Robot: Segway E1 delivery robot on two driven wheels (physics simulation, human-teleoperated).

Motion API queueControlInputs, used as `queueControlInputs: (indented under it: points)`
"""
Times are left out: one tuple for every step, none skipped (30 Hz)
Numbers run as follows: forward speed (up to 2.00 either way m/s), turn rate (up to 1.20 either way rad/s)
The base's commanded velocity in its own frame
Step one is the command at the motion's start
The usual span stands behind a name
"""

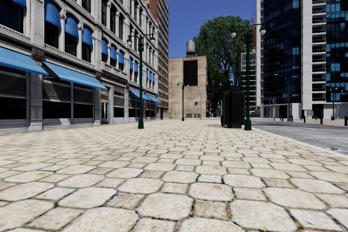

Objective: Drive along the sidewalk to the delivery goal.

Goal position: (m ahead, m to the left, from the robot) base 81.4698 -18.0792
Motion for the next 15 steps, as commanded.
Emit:
queueControlInputs:
  points:
    - [0.0, 0.0]
    - [0.0, 0.0]
    - [0.0, 0.0]
    - [0.0, 0.0]
    - [0.0, 0.0]
    - [0.0, 0.0]
    - [0.0, 0.0]
    - [0.0, 0.0]
    - [0.0, 0.0]
    - [0.0, 0.0]
    - [0.0, 0.0]
    - [0.0, 0.0]
    - [0.0, 0.0]
    - [0.0, 0.0]
    - [0.0, 0.0]
